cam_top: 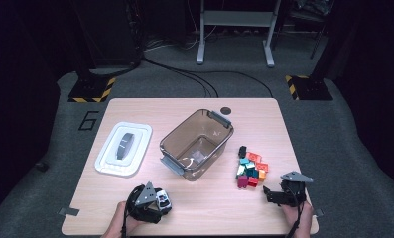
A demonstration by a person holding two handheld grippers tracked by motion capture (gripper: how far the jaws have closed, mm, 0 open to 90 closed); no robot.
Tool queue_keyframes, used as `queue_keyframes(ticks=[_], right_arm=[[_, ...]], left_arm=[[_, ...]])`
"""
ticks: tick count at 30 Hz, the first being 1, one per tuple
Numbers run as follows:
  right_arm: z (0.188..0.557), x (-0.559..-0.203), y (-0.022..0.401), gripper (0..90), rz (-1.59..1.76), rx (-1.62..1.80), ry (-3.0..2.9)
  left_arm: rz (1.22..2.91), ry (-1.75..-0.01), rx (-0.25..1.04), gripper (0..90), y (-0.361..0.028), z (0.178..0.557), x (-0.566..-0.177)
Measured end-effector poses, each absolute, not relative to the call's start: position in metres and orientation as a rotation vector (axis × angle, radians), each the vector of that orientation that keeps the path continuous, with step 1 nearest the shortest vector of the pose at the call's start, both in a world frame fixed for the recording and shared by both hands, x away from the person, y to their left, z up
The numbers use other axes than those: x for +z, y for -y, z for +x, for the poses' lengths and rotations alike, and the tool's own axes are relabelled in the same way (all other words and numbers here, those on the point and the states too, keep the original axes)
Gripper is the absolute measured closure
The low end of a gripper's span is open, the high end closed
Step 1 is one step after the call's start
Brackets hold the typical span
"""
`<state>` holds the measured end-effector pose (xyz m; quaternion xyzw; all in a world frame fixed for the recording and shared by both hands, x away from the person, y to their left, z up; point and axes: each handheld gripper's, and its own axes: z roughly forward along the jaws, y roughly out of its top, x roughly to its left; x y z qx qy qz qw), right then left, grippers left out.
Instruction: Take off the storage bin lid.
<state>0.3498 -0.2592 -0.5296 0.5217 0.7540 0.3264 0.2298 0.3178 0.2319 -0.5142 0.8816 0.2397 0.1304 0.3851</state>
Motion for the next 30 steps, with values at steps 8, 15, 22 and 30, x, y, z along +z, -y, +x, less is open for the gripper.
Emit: queue_keyframes(ticks=[8, 15, 22, 30], right_arm=[[0.350, -0.530, 0.259, 5.1, 1.435, 0.898, -2.075], [0.350, -0.530, 0.259, 5.1, 1.436, 0.898, -2.074], [0.350, -0.530, 0.259, 5.1, 1.435, 0.898, -2.075], [0.350, -0.530, 0.259, 5.1, 1.435, 0.898, -2.075]], left_arm=[[2.209, -0.661, 0.360, 25.2, -0.242, 0.327, -0.501], [2.164, -0.710, 0.400, 25.2, -0.252, 0.339, -0.486], [2.122, -0.755, 0.427, 25.2, -0.264, 0.352, -0.471], [2.085, -0.796, 0.463, 25.2, -0.277, 0.368, -0.453]])
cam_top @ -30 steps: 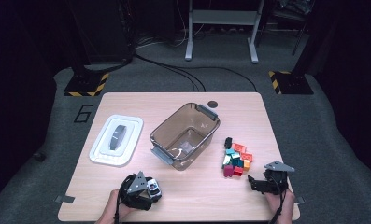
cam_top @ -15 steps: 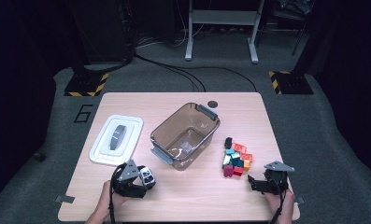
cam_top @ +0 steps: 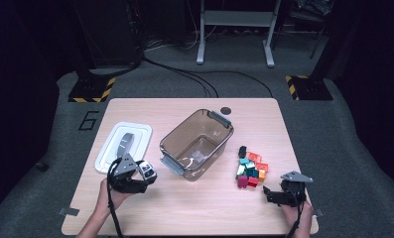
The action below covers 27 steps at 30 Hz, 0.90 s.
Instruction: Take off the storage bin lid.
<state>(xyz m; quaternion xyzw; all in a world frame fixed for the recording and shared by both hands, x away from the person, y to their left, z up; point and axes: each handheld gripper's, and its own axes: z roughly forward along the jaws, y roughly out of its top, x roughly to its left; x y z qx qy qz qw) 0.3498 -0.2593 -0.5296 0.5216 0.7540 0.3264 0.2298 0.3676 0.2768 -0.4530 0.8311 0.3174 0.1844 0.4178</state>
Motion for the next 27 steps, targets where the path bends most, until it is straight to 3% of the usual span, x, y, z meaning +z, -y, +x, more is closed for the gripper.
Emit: queue_keyframes(ticks=[12, 27], right_arm=[[0.350, -0.530, 0.259, 5.1, 1.435, 0.898, -2.075], [0.350, -0.530, 0.259, 5.1, 1.435, 0.898, -2.075]], left_arm=[[2.046, -0.853, 0.467, 25.2, -0.287, 0.390, -0.432], [2.033, -0.838, 0.517, 25.1, -0.271, 0.410, -0.384]])
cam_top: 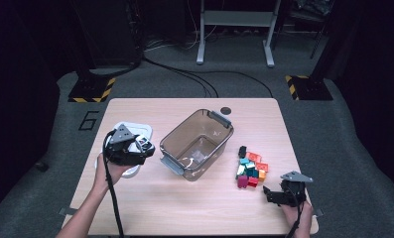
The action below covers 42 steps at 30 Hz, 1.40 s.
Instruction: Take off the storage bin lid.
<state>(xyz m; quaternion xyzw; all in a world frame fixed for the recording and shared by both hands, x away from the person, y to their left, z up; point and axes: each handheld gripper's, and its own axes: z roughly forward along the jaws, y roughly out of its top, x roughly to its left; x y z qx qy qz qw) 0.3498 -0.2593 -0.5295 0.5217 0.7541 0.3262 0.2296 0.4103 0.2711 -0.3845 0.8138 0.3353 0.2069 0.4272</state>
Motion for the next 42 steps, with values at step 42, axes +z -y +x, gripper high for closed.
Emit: queue_keyframes(ticks=[42], right_arm=[[0.349, -0.529, 0.259, 5.7, 1.433, 0.900, -2.077]], left_arm=[[2.187, -0.857, 0.407, 25.0, -0.180, 0.434, -0.401]])
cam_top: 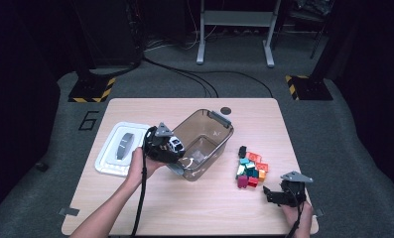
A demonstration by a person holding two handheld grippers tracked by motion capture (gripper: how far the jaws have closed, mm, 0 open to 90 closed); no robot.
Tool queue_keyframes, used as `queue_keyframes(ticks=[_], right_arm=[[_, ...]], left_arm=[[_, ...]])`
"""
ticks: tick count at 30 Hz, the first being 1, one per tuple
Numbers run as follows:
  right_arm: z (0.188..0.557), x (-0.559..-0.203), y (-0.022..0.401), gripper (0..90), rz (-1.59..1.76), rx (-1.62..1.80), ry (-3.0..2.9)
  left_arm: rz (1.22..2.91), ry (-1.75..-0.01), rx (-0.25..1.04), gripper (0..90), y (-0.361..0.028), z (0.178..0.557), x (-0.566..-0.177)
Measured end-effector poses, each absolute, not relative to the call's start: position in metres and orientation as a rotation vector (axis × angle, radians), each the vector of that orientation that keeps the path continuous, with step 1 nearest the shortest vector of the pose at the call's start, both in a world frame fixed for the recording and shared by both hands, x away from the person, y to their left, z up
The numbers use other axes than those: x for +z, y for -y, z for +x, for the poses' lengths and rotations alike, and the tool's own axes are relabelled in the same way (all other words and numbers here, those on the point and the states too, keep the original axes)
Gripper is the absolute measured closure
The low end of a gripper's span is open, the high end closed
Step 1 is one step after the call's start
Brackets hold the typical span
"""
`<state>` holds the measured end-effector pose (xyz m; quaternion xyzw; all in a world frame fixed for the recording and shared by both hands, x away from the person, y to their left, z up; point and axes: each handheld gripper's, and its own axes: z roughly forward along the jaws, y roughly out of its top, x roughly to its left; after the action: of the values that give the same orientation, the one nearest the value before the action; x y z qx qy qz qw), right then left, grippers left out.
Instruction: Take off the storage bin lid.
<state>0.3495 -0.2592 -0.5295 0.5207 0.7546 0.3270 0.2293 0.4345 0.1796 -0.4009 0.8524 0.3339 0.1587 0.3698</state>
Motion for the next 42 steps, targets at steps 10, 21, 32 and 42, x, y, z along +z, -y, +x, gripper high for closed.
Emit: queue_keyframes(ticks=[10, 21, 32, 42], right_arm=[[0.349, -0.529, 0.259, 5.8, 1.431, 0.899, -2.080], [0.349, -0.529, 0.259, 5.9, 1.433, 0.898, -2.082], [0.349, -0.529, 0.259, 5.9, 1.431, 0.901, -2.078], [0.349, -0.529, 0.259, 6.3, 1.433, 0.904, -2.076]], left_arm=[[2.225, -0.842, 0.421, 24.7, -0.174, 0.434, -0.404], [2.254, -0.836, 0.391, 24.5, -0.174, 0.435, -0.401], [2.256, -0.831, 0.381, 24.1, -0.176, 0.433, -0.399], [2.232, -0.818, 0.407, 19.7, -0.182, 0.427, -0.390]])
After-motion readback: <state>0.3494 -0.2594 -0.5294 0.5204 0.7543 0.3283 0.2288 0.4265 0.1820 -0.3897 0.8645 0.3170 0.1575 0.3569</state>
